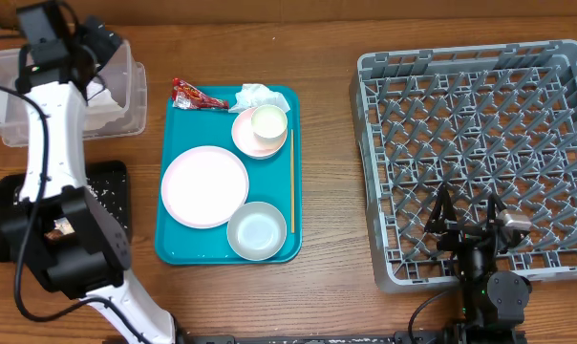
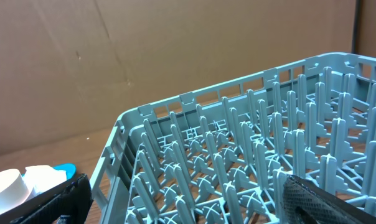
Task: Sort waste into correct bins and load items into the dishwasher
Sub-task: 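Carry the tissue to the clear plastic bin and release it, then grasp the red snack wrapper on the teal tray with the left gripper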
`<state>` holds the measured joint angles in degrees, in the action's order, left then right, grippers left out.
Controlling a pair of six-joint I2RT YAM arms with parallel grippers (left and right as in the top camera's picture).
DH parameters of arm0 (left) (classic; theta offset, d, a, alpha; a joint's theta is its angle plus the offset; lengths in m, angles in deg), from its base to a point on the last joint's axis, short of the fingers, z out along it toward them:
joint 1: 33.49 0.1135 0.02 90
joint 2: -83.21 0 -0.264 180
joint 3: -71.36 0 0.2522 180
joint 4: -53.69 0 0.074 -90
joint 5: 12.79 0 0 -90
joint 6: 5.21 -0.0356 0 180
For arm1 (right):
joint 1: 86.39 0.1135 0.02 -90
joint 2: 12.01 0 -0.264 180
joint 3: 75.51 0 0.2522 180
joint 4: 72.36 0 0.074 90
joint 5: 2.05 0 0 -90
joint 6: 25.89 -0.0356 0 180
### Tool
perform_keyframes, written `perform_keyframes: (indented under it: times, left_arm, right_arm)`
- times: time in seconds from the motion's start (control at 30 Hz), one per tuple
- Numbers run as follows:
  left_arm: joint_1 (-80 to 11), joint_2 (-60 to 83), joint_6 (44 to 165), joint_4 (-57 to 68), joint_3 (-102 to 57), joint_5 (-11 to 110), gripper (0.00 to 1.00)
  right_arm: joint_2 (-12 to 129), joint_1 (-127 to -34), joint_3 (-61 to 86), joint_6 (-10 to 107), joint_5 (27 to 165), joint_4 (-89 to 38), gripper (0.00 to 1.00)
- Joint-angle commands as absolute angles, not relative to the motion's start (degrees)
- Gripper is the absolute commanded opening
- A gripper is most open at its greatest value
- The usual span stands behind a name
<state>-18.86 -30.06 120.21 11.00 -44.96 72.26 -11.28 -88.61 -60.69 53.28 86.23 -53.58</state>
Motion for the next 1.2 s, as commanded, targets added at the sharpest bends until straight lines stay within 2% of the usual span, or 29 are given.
perform_keyframes:
  times: [0.0,0.07,0.1,0.13,0.17,0.3,0.47,0.7,0.93,1.07,1.13,1.17]
  left_arm:
    - [-24.5,-26.1,119.0,11.0,-45.7,60.1,0.81]
    - [-26.9,-26.2,119.1,9.5,-45.7,56.9,0.57]
    - [-28.3,-26.5,119.1,8.8,-45.7,57.6,0.36]
    - [-29.8,-26.7,119.1,8.3,-45.7,59.1,0.84]
    - [-31.6,-27.2,119.1,7.2,-45.7,61.7,1.0]
    - [-37.1,-30.0,124.6,3.2,-45.7,74.0,1.0]
    - [-40.8,-34.2,133.1,1.6,-45.7,82.7,1.0]
    - [-40.8,-40.6,147.3,0.8,-45.7,83.6,1.0]
    - [-40.2,-45.5,149.3,1.8,-45.7,84.4,1.0]
    - [-39.6,-46.7,149.4,1.7,-45.7,85.3,0.88]
    - [-39.4,-47.3,149.8,1.4,-45.7,85.3,0.87]
    - [-39.2,-47.4,149.8,1.5,-45.7,85.3,0.82]
  right_arm:
    - [-11.8,-88.7,-61.3,53.5,86.3,-54.0,1.0]
    - [-11.8,-88.7,-61.3,53.5,86.3,-54.0,1.0]
    - [-11.8,-88.7,-61.3,53.5,86.3,-54.0,1.0]
    - [-11.8,-88.7,-61.3,53.5,86.3,-54.0,1.0]
    - [-11.8,-88.7,-61.3,53.5,86.3,-54.0,1.0]
    - [-11.8,-88.7,-61.3,53.5,86.3,-54.0,1.0]
    - [-11.8,-88.7,-61.3,53.5,86.3,-54.0,1.0]
    - [-11.8,-88.7,-61.3,53.5,86.3,-54.0,1.0]
    - [-11.8,-88.7,-61.3,53.5,86.3,-54.0,1.0]
    - [-11.8,-88.7,-61.3,53.5,86.3,-54.0,1.0]
    - [-11.8,-88.7,-61.3,53.5,86.3,-54.0,1.0]
    - [-11.8,-88.7,-61.3,53.5,86.3,-54.0,1.0]
